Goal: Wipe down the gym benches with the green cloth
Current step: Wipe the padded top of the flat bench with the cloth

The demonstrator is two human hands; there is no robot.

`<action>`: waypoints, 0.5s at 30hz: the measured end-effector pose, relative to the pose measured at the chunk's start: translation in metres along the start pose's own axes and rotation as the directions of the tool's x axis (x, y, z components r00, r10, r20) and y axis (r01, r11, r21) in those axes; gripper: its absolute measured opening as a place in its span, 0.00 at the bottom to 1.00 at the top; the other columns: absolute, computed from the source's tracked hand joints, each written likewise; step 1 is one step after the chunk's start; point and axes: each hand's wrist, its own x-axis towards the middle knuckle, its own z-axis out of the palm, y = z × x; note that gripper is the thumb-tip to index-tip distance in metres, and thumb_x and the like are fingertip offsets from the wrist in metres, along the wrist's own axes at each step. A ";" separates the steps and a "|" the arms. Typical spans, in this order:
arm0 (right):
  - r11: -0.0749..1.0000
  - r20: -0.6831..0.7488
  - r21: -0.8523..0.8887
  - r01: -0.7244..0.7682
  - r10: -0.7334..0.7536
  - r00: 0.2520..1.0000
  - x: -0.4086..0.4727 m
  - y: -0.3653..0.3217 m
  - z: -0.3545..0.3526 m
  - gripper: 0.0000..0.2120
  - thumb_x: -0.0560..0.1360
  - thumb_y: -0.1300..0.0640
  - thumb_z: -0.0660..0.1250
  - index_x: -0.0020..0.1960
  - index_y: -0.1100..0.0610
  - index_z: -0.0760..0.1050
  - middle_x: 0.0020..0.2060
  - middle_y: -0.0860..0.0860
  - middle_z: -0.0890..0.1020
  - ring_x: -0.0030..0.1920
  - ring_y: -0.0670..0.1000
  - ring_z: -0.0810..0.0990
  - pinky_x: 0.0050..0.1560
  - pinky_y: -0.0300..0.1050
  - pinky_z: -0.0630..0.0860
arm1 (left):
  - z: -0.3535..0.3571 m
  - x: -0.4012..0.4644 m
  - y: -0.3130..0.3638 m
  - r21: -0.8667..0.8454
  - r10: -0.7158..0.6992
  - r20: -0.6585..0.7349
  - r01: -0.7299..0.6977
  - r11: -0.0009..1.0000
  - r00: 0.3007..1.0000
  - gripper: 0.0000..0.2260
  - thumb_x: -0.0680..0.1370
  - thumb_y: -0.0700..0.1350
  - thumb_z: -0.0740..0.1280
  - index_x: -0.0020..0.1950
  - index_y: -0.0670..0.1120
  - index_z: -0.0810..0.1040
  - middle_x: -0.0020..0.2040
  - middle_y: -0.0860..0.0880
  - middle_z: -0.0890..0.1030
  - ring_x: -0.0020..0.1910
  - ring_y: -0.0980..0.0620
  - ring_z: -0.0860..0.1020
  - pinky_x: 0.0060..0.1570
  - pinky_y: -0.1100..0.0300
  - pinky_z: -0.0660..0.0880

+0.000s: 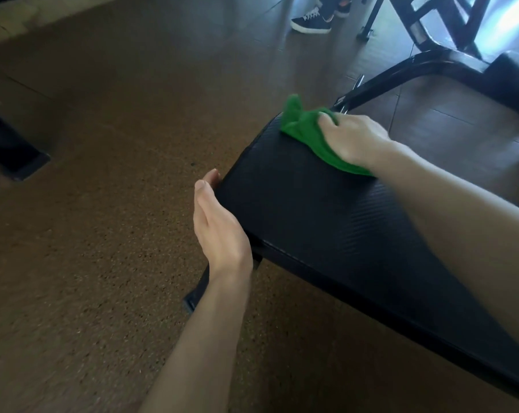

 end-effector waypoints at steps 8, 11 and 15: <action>0.980 -0.155 -0.038 -0.195 0.187 0.970 -0.069 0.057 0.012 0.27 0.85 0.44 0.47 0.71 0.62 0.68 0.69 0.63 0.73 0.70 0.64 0.70 0.72 0.57 0.63 | -0.003 0.000 0.005 0.025 -0.042 0.040 0.041 0.999 0.998 0.22 0.87 0.59 0.49 0.65 0.56 0.80 0.62 0.55 0.82 0.62 0.55 0.80 0.68 0.49 0.75; 0.966 -0.109 -0.092 -0.243 0.233 0.966 -0.065 0.040 0.016 0.31 0.85 0.43 0.44 0.79 0.63 0.60 0.75 0.65 0.66 0.76 0.66 0.64 0.78 0.60 0.56 | -0.005 0.002 0.006 0.026 -0.056 0.069 0.054 0.998 0.996 0.22 0.87 0.59 0.49 0.68 0.56 0.79 0.64 0.55 0.81 0.62 0.56 0.79 0.69 0.51 0.74; 0.968 -0.050 -0.082 -0.236 0.233 0.971 -0.040 -0.018 0.023 0.34 0.84 0.44 0.42 0.82 0.65 0.50 0.81 0.65 0.56 0.80 0.69 0.53 0.80 0.62 0.48 | -0.012 0.007 0.006 0.041 -0.099 0.169 0.093 0.995 0.981 0.24 0.86 0.64 0.47 0.71 0.60 0.77 0.66 0.57 0.79 0.64 0.58 0.77 0.71 0.51 0.72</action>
